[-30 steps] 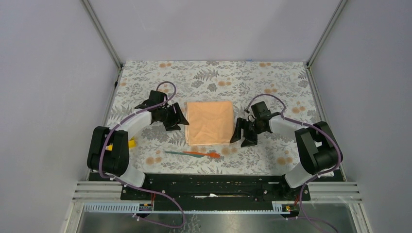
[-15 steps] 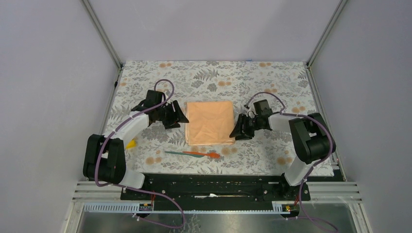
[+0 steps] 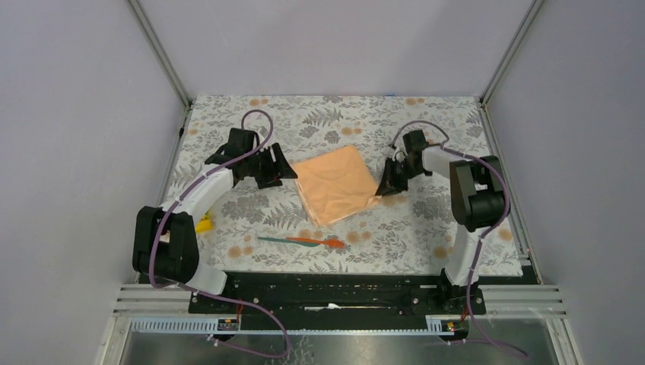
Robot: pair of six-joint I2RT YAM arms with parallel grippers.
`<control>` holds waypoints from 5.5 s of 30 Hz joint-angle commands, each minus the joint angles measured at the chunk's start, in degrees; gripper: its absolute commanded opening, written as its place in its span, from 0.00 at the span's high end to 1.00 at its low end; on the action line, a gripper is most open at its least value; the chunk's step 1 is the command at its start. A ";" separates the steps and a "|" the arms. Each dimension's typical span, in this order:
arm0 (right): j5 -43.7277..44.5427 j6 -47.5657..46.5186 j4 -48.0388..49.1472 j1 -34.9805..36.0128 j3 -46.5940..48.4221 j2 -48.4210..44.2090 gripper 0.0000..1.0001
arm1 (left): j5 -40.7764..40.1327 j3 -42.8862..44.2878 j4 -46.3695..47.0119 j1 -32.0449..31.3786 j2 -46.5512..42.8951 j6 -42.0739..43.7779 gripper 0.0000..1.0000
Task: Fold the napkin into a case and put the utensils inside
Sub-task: Rotate the square-folded napkin at the center of the board, then smooth out the square-folded napkin at the center of the board.
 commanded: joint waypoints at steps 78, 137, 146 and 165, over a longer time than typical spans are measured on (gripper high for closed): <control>9.19 -2.40 -2.43 -2.06 -8.41 -15.17 0.88 | -2.33 -6.77 12.01 -15.48 10.37 -9.75 0.80; -7.71 14.00 17.24 7.37 23.34 7.33 0.32 | 2.44 -6.94 15.02 -15.83 5.51 -10.50 0.71; -13.01 28.69 38.11 17.05 21.55 16.66 0.31 | -0.18 -11.05 20.50 -15.74 12.47 -10.31 0.84; -5.95 27.79 36.51 18.46 38.68 33.79 0.19 | -3.63 -15.74 20.63 -15.34 14.61 -9.79 0.87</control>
